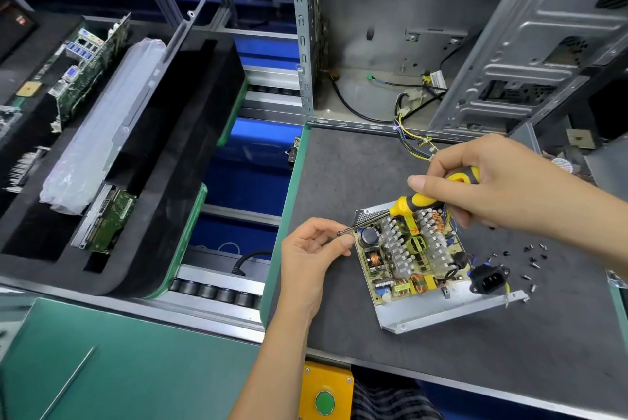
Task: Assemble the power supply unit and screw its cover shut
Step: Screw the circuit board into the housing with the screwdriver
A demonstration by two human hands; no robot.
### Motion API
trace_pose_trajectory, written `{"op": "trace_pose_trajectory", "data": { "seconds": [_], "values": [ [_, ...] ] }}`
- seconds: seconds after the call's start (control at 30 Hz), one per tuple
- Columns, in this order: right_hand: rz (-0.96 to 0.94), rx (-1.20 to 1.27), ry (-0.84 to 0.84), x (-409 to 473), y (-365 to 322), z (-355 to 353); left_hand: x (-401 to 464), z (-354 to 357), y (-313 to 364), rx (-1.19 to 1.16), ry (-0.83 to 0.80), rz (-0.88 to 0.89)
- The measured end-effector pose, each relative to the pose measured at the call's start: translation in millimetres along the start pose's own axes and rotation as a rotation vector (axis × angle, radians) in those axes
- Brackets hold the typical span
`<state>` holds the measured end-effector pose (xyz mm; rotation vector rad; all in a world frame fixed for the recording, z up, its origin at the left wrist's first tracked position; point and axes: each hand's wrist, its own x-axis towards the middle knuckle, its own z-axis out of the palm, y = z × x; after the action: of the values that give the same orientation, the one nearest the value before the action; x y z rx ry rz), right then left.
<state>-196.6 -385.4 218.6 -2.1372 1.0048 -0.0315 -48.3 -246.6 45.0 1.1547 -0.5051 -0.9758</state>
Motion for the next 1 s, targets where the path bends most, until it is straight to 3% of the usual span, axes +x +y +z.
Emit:
{"op": "trace_pose_trajectory", "data": {
  "seconds": [0.13, 0.27, 0.5, 1.0],
  "values": [
    [-0.022, -0.019, 0.027, -1, 1, -3, 0, -4, -2, 0.015, -0.071, -0.044],
    [-0.123, -0.154, 0.065, -2, 0, -6, 0, -19, -4, 0.242, -0.087, -0.062],
    [-0.222, -0.423, 0.051, 7, -8, 9, 6, -4, -14, 0.682, 0.023, 0.143],
    [-0.267, -0.597, 0.041, 31, -9, 32, 12, -2, -24, 0.704, 0.004, 0.171]
  ]
}}
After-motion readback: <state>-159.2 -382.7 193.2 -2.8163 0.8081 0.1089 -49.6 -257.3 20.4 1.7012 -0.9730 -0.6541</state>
